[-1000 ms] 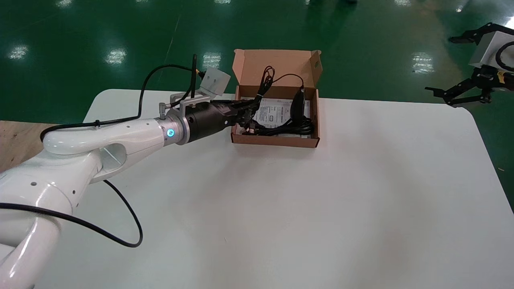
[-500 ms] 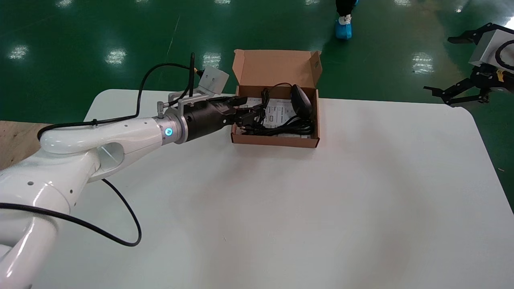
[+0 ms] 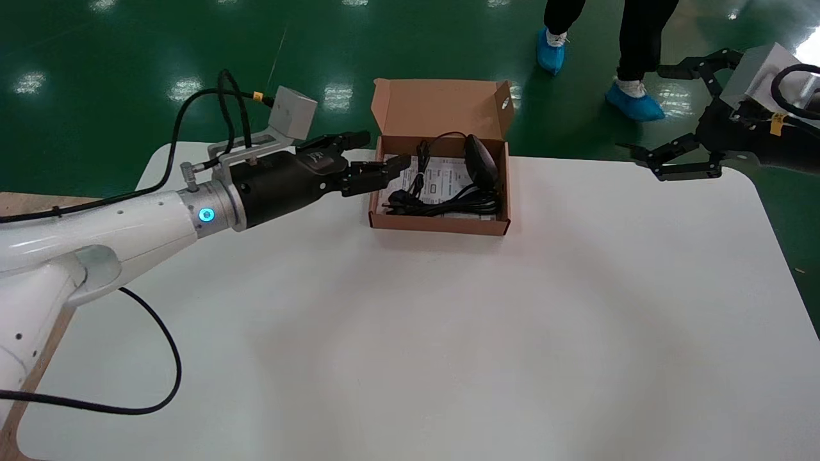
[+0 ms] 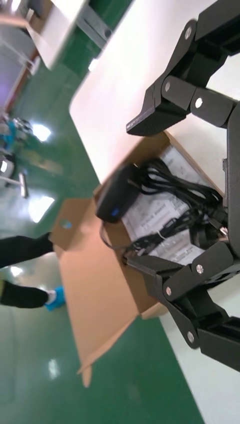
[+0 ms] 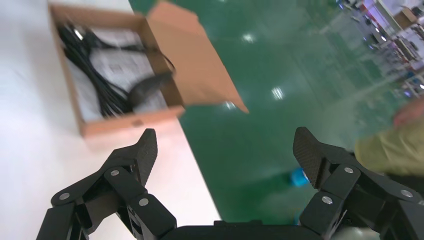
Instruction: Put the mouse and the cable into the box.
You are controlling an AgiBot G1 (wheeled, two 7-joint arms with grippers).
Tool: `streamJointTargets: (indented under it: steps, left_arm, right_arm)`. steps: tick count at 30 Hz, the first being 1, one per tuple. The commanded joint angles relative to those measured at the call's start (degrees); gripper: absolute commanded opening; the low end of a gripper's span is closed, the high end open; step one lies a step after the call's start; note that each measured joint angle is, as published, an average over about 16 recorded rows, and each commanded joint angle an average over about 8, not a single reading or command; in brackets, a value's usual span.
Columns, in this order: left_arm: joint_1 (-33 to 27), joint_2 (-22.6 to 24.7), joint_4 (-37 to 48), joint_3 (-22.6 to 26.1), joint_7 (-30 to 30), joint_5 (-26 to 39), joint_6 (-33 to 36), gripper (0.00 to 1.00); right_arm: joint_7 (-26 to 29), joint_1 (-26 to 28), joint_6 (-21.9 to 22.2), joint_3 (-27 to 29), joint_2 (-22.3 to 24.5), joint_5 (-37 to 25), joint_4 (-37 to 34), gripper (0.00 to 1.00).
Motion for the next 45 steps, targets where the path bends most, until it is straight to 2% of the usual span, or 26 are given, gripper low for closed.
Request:
streamJointTargets:
  steps: [1, 38, 45]
  left_arm:
    - [0.9, -1.5, -2.1, -0.6, -0.4, -0.8, 1.4, 1.0]
    - [17.5, -28.2, -40.8, -10.8, -6.9, -15.7, 27.2, 1.0]
    - [20.0, -32.3, -46.8, -12.3, -7.8, -17.9, 31.1, 1.0]
  right_arm:
    - [2.0, -1.7, -0.6, 0.7, 0.5, 1.3, 2.5, 1.0]
    - [39.1, -33.1, -12.3, 13.8, 9.2, 24.3, 47.6, 1.0]
    - [43.6, -37.1, -13.8, 15.4, 10.2, 27.1, 53.5, 1.0]
